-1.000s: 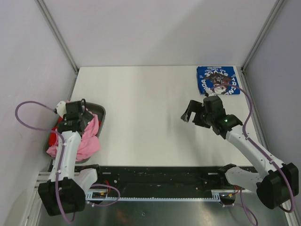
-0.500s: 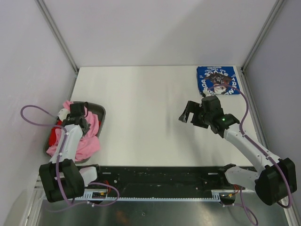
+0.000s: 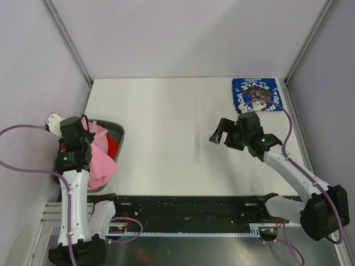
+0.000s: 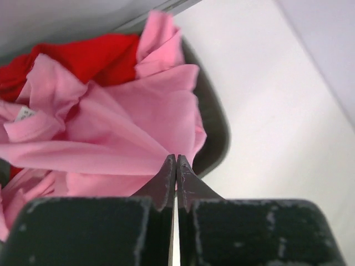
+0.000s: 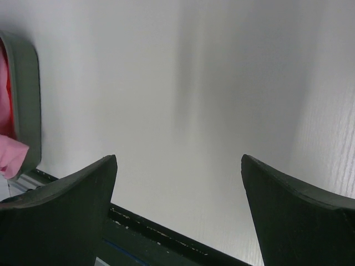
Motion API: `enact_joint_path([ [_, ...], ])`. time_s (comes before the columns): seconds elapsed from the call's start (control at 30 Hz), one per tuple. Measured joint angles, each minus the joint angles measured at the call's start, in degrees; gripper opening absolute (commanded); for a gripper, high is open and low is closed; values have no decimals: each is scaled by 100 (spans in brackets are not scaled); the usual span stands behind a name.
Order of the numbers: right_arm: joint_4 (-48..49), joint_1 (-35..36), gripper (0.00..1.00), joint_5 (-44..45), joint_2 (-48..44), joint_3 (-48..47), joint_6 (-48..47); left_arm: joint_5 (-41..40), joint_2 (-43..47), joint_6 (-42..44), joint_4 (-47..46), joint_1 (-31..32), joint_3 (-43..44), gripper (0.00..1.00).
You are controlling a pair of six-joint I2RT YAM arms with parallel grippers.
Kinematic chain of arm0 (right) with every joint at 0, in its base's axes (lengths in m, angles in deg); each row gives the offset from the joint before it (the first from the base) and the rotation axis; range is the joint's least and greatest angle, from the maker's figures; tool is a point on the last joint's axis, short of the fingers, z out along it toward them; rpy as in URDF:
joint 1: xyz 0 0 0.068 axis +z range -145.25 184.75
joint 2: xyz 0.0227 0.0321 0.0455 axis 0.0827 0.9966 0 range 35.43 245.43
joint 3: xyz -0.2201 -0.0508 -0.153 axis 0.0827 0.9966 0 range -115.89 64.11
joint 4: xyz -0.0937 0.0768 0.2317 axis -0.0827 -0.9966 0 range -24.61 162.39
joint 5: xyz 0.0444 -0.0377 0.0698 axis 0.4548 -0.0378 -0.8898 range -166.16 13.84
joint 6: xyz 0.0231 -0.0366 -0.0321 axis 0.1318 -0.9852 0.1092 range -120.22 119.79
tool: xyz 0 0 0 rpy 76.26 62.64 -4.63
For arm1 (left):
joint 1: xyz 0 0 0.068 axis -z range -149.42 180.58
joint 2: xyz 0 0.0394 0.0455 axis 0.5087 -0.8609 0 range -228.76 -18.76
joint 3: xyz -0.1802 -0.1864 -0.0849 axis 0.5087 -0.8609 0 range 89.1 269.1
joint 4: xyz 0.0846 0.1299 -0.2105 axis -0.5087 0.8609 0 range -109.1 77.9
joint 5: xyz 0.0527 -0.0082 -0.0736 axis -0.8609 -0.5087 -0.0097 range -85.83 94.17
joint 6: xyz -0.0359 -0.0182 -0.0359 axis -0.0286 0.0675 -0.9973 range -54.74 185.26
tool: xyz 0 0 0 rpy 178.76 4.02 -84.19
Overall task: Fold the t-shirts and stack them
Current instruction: Grab crumpled tshirt from bin with the left arm, then move the tshirt to the center of the board
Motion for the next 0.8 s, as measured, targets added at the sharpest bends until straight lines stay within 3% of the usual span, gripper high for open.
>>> enact_joint_path([
  [0.1, 63, -28, 98, -70, 0, 7, 39, 205, 92, 179, 4, 122, 459, 0],
  [0.2, 157, -74, 98, -120, 0, 7, 72, 243, 37, 348, 35, 739, 1047, 0],
  [0.6, 328, -568, 98, -273, -35, -61, 131, -487, -1263, 1115, -37, 4813, 3928, 0],
  [0.77, 304, -887, 98, -317, -199, -306, 129, -682, -2037, 1401, -249, 6046, 4448, 0],
  [0.8, 291, -944, 98, -326, -234, -345, 127, -680, -2210, 1421, -273, 6177, 4448, 6],
])
